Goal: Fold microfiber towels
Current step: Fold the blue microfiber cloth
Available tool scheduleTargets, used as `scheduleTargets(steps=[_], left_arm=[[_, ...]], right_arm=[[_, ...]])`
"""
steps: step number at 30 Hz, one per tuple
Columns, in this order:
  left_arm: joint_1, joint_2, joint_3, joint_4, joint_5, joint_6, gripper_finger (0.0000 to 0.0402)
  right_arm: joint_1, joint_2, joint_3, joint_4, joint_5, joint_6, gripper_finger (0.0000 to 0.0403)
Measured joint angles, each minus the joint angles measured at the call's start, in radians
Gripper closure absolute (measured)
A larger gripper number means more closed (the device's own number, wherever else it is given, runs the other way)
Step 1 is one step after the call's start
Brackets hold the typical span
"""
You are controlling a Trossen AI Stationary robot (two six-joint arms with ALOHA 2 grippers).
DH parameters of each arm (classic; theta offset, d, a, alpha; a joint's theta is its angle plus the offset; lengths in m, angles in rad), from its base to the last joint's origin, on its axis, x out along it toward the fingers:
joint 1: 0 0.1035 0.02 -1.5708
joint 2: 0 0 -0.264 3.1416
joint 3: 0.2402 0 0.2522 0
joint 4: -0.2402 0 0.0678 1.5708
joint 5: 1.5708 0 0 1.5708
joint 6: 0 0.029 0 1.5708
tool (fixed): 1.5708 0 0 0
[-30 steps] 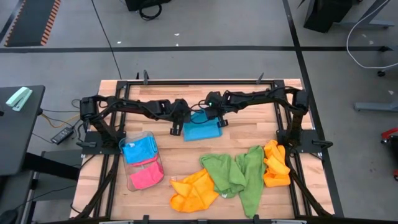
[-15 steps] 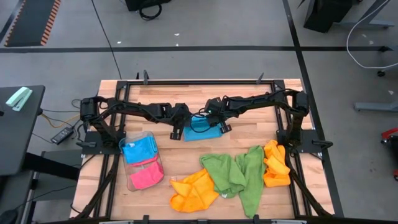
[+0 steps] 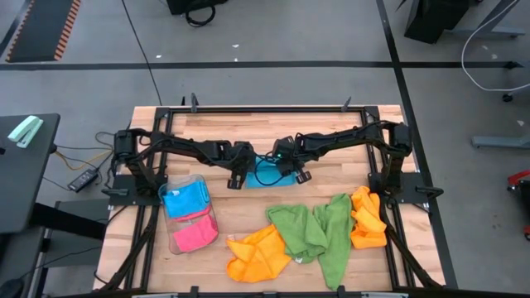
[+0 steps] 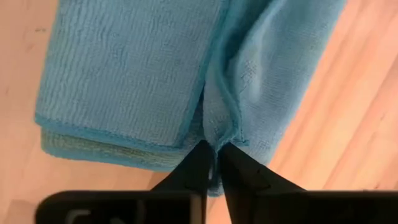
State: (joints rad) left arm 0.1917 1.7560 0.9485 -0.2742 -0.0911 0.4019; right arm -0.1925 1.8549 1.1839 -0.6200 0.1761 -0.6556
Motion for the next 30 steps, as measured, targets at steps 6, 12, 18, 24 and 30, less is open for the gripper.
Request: scheduleTargets(steps=[6,12,18,24,30], left_arm=[[0.000,0.007,0.000,0.000,0.000,-0.025,0.0352],[0.000,0.007,0.000,0.008,-0.001,-0.025,0.0302],[0.000,-0.029,0.000,-0.017,0.003,-0.044,0.0272],[0.000,-0.079,0.000,-0.107,0.008,-0.046,0.0258],[0.008,-0.111,0.000,-0.111,0.010,-0.045,0.0267]], right_arm=[[0.000,0.000,0.000,-0.046,-0.075,0.008,0.0305],[0.000,0.000,0.000,-0.077,-0.123,0.057,0.0268],[-0.010,0.000,0.014,-0.133,-0.122,0.119,0.0267],[-0.031,-0.013,0.045,-0.236,-0.118,0.163,0.0266],[-0.062,-0.080,0.047,-0.245,-0.135,0.202,0.0269]])
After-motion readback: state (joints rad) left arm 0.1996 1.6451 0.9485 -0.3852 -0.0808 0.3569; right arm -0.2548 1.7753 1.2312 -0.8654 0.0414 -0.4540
